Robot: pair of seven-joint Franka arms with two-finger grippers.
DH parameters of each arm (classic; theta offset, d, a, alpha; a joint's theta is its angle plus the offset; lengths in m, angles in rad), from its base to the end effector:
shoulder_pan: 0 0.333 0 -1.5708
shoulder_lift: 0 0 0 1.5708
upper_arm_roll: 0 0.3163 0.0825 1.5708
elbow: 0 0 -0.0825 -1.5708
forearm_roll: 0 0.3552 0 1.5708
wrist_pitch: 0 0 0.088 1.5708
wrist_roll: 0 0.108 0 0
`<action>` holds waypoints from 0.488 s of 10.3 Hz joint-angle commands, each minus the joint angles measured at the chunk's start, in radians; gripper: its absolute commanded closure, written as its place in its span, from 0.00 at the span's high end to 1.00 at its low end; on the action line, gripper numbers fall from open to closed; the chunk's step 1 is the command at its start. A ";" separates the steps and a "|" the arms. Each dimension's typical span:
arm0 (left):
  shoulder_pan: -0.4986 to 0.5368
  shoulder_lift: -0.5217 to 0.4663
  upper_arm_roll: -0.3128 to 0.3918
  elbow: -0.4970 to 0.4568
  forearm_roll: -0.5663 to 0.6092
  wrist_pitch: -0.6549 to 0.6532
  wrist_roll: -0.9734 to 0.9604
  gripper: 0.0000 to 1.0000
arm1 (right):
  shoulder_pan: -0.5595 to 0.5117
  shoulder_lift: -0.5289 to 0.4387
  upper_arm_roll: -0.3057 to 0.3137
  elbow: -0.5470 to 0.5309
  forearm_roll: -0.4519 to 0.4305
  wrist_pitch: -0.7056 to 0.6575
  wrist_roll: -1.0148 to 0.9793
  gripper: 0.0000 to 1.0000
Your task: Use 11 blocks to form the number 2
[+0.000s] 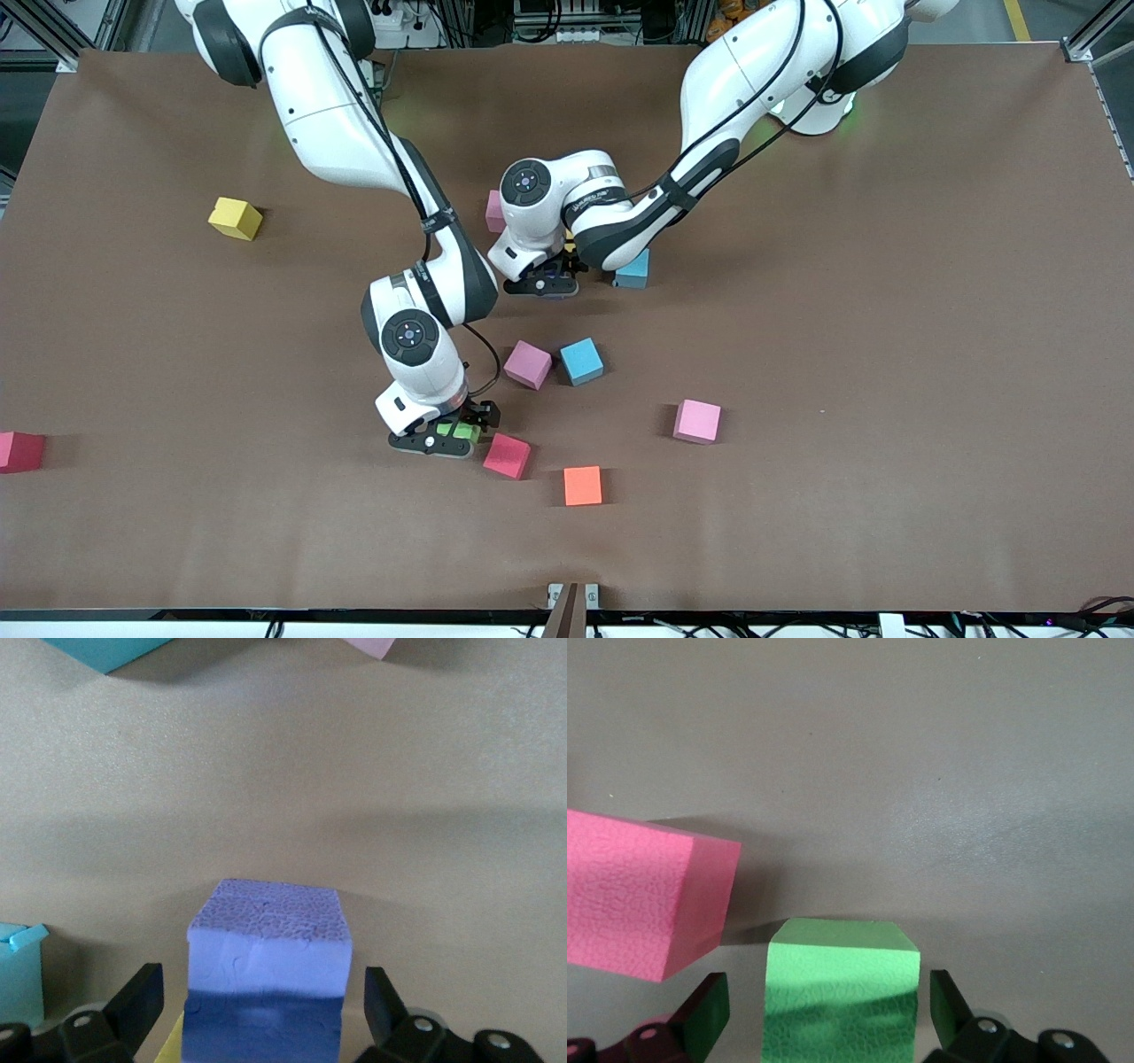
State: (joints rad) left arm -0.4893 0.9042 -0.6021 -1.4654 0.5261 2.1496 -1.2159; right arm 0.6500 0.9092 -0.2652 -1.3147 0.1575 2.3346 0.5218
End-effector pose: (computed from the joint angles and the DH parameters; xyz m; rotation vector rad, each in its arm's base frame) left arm 0.4049 -0.5570 0.2145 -3.1179 0.0110 0.0826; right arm 0.6584 0.3249 0.2289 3.1151 -0.1949 0.2542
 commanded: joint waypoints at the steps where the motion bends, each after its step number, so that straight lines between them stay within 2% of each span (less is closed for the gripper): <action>1: -0.002 -0.002 0.007 0.016 0.003 0.001 -0.016 1.00 | -0.004 -0.006 0.004 -0.015 -0.016 0.017 -0.008 0.96; 3: 0.001 -0.018 0.007 0.019 -0.004 0.000 -0.025 1.00 | -0.013 -0.012 0.004 -0.017 -0.015 0.011 -0.057 0.62; 4: 0.001 -0.025 0.007 0.020 -0.005 0.000 -0.046 1.00 | -0.013 -0.015 0.004 -0.015 -0.015 0.009 -0.066 0.40; 5: 0.003 -0.033 0.005 0.020 -0.008 -0.002 -0.048 1.00 | -0.015 -0.016 0.004 -0.015 -0.012 0.006 -0.092 0.13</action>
State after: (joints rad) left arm -0.4844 0.8971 -0.6001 -1.4383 0.5261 2.1499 -1.2428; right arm 0.6447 0.9072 -0.2685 -1.3202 0.1571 2.3435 0.4588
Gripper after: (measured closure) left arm 0.000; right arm 0.396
